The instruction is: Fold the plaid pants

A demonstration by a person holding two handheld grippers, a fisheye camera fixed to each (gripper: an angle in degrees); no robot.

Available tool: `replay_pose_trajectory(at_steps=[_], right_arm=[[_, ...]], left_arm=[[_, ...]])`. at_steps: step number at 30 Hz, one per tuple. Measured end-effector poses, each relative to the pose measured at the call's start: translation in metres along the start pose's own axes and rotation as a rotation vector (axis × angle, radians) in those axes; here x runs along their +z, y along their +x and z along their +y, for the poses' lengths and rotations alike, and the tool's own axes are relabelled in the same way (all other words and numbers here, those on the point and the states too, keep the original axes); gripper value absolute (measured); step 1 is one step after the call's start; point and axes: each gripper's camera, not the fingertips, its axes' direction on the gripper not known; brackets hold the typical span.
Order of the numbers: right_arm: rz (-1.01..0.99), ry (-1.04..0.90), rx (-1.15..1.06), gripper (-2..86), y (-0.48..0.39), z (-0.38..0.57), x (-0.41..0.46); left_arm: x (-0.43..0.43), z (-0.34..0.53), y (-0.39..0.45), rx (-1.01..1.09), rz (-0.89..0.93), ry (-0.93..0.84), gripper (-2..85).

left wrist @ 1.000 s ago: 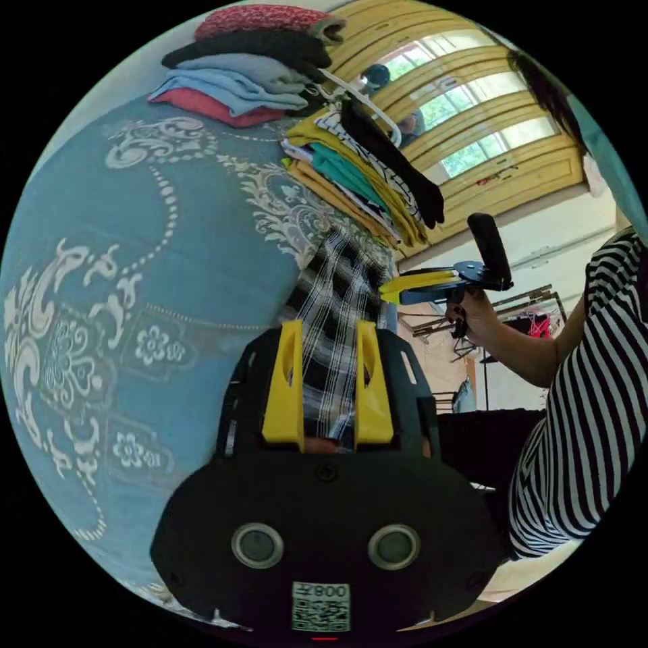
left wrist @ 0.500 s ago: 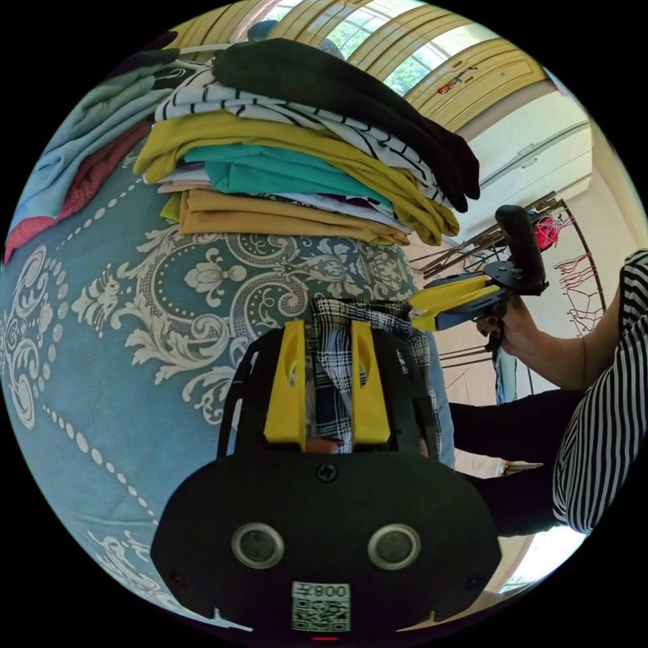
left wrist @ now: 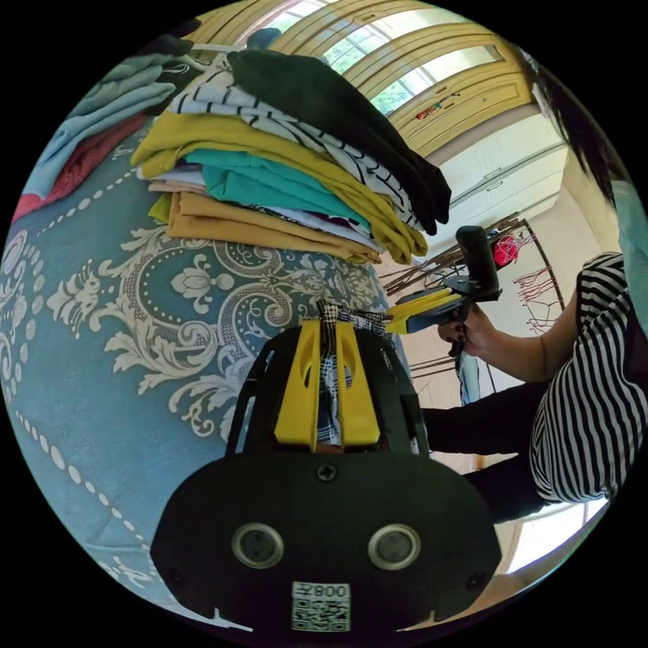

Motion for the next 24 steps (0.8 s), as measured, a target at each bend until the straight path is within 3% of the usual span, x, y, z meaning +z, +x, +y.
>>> replay_pose_trajectory(at_steps=[9, 16, 24], right_arm=[[-0.327, -0.019, -0.223, 3.4, -0.041, 0.005, -0.003], [-0.623, -0.251, -0.363, 3.1, -0.107, 0.016, 0.049], [-0.784, -0.515, -0.507, 2.9, -0.192, 0.041, 0.129]], left_arm=[[-0.083, 0.064, -0.001, 0.024, 0.18, 0.176, 3.0], [-0.149, 0.153, 0.021, -0.019, 0.253, 0.157, 3.2], [-0.214, 0.284, 0.059, -0.197, 0.241, 0.144, 3.0]])
